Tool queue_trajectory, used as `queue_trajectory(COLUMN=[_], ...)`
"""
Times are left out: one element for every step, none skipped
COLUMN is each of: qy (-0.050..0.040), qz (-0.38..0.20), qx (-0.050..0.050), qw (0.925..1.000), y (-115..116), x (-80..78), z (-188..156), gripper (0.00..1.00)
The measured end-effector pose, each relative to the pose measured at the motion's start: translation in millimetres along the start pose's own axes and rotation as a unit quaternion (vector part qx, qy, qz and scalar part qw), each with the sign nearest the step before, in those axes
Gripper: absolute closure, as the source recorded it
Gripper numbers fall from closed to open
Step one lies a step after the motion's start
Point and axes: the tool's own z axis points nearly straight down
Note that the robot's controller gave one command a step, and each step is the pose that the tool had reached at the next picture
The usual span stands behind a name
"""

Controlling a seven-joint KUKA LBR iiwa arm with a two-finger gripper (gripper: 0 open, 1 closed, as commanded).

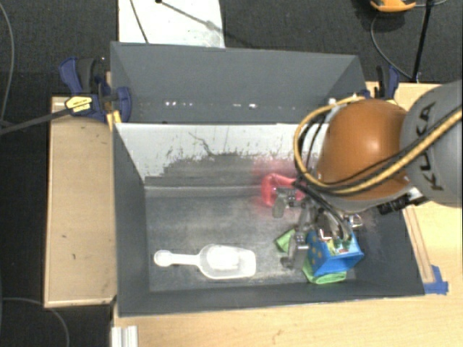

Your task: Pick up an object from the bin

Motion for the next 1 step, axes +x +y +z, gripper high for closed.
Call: queue_trajectory(qy=[-0.0026], qz=[0.014], qx=[0.0], qw=[0.9999], y=[-46.3], x=[-18.0], z=[81.5], gripper=[0.0])
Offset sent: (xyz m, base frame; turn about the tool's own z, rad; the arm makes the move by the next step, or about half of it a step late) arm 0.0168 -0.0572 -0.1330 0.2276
